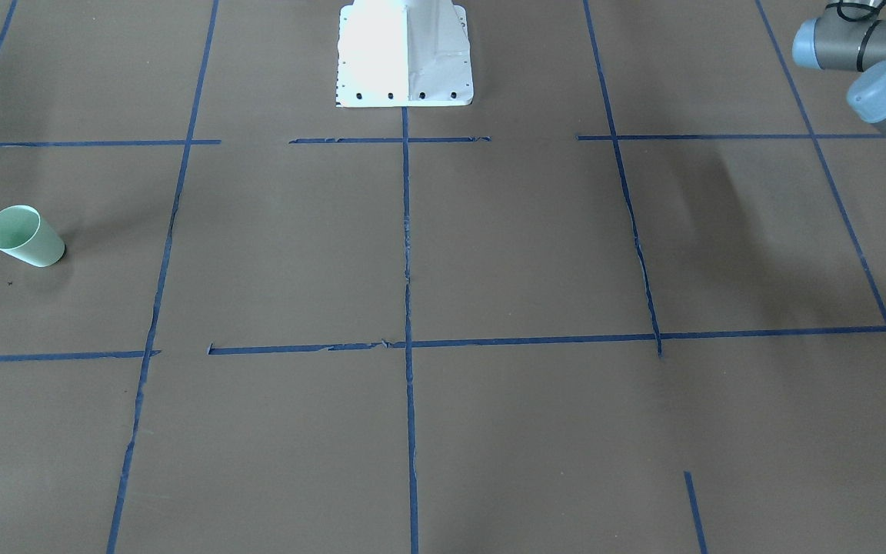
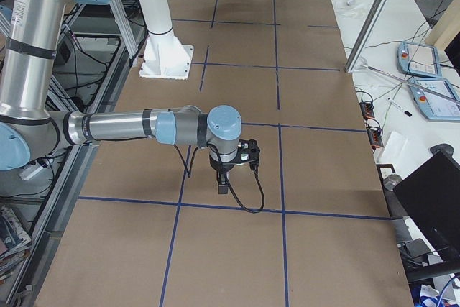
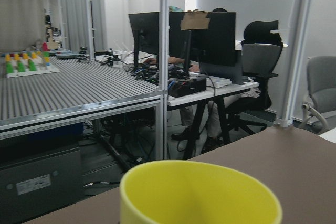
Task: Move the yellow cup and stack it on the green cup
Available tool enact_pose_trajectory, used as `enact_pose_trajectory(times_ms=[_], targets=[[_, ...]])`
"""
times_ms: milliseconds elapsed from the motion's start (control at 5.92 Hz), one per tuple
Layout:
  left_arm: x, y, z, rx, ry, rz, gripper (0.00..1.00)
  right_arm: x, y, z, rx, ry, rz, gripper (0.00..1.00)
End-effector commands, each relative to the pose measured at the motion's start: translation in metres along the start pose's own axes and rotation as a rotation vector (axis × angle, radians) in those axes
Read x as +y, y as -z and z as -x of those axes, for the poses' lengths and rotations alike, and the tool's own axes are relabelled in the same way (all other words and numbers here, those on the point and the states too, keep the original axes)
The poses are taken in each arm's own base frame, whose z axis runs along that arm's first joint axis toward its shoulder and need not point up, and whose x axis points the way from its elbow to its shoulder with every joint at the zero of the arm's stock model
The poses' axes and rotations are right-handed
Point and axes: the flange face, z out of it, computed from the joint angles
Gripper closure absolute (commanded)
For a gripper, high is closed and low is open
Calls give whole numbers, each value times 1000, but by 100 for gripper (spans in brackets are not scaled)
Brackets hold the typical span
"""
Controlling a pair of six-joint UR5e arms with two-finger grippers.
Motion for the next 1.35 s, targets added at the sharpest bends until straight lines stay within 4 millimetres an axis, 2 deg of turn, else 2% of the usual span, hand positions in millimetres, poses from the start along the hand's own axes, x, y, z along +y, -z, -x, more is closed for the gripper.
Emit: enact_pose_trajectory(times_ms=[0, 169, 338, 676, 845, 1014, 1182], targets=[[-61, -5, -7, 248, -94, 111, 42, 1, -3, -3, -1, -7, 7, 0], [-84, 7, -6, 456, -152, 227, 42, 1, -3, -3, -2, -7, 7, 0], [-104, 19, -19, 594, -161, 289, 47, 0, -3, -2, -2, -5, 5, 0], [-143, 53, -88, 765, -168, 208, 59, -7, 5, 10, -55, 17, -17, 0], [-179, 77, -158, 882, -319, 66, 58, -11, 7, 19, -129, 17, -27, 0], [-181, 112, -204, 988, -353, 20, 58, -15, 10, 24, -145, 24, -34, 0], [-144, 162, -248, 1084, -294, 96, 58, -39, 23, 39, -137, 59, -62, 0]])
